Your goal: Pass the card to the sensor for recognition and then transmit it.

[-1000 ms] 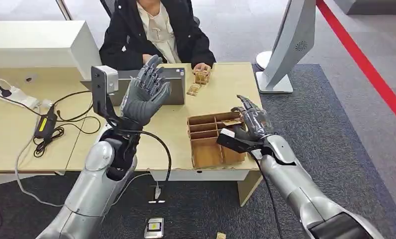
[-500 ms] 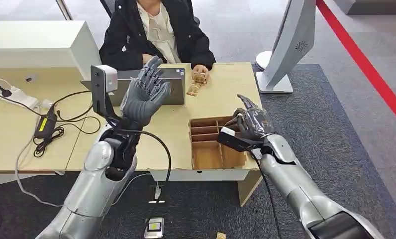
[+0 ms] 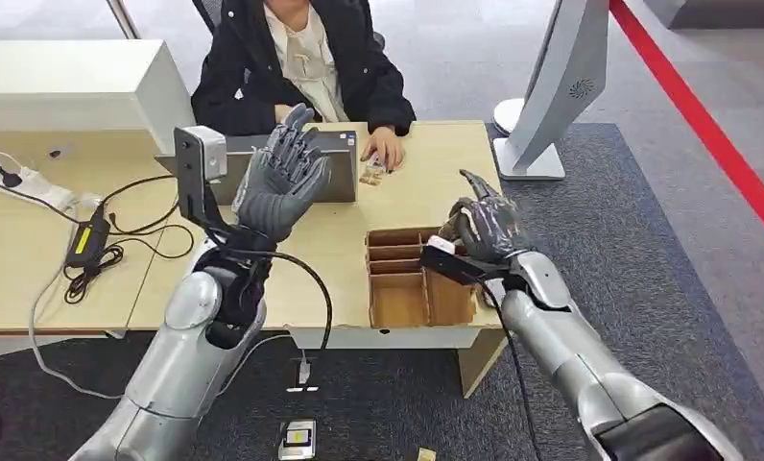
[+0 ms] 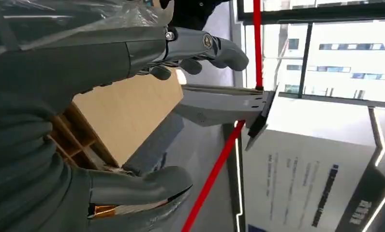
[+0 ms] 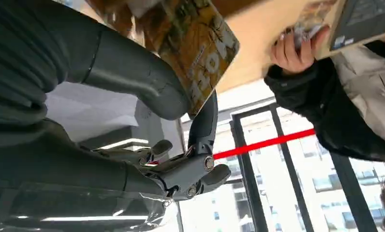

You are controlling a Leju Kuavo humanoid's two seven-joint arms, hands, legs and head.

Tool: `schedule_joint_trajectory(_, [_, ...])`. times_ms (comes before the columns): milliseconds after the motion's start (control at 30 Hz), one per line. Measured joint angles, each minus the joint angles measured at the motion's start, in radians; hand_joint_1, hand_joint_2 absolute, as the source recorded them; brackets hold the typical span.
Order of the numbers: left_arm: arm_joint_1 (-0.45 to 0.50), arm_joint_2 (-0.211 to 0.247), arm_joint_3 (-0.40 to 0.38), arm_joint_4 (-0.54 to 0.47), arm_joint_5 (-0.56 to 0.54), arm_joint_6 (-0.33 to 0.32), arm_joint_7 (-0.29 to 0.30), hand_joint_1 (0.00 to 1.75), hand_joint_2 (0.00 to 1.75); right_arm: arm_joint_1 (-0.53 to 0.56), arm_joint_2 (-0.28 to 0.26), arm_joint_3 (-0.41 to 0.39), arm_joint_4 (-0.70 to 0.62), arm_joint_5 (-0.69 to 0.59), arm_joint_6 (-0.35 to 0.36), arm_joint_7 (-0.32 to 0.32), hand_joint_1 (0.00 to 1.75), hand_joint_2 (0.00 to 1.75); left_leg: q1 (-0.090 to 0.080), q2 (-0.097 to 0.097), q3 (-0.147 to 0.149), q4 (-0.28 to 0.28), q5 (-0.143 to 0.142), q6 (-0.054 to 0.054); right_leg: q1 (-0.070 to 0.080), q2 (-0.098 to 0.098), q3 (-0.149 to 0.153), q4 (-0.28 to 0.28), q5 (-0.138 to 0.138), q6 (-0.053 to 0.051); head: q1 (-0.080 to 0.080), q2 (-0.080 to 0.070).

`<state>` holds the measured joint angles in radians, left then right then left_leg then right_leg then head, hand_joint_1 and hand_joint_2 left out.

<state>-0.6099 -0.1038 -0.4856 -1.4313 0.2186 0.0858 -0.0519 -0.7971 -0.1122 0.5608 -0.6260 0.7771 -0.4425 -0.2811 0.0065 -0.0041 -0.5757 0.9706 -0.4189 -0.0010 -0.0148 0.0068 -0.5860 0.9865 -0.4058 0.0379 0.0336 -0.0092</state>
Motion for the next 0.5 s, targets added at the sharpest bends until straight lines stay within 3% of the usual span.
schedule_joint_trajectory(500, [-0.021, 0.002, -0.024, 0.014, 0.023, 0.007, -0.010, 0.00, 1.75, -0.140, -0.021, -0.046, -0.014, -0.003, -0.001, -0.028, 1.75, 1.75, 0.000, 0.000, 0.000, 0.000, 0.000, 0.000, 0.000, 0.000, 0.000, 0.000, 0.000, 0.000, 0.000, 0.000])
